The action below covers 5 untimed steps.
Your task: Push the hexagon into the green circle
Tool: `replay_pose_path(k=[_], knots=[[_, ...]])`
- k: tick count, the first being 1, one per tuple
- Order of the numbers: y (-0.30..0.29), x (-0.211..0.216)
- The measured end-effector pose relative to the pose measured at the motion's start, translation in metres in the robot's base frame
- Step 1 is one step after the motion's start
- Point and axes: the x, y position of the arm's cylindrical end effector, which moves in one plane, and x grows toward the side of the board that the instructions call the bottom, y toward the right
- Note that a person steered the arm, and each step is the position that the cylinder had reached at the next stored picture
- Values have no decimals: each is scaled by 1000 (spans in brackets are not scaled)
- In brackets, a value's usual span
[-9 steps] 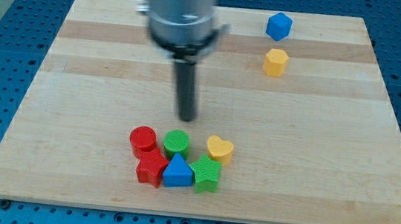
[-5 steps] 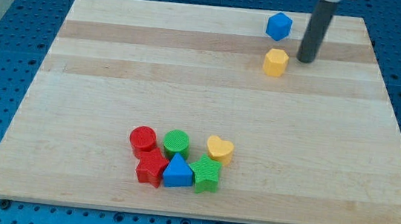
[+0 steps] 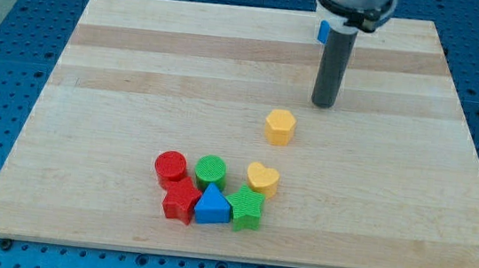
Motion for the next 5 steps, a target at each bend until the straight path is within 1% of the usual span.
replay_pose_path(k=[1, 2, 3, 4, 5], knots=[[-43, 32], [-96, 44], [-112, 46], [-81, 39], [-39, 33]])
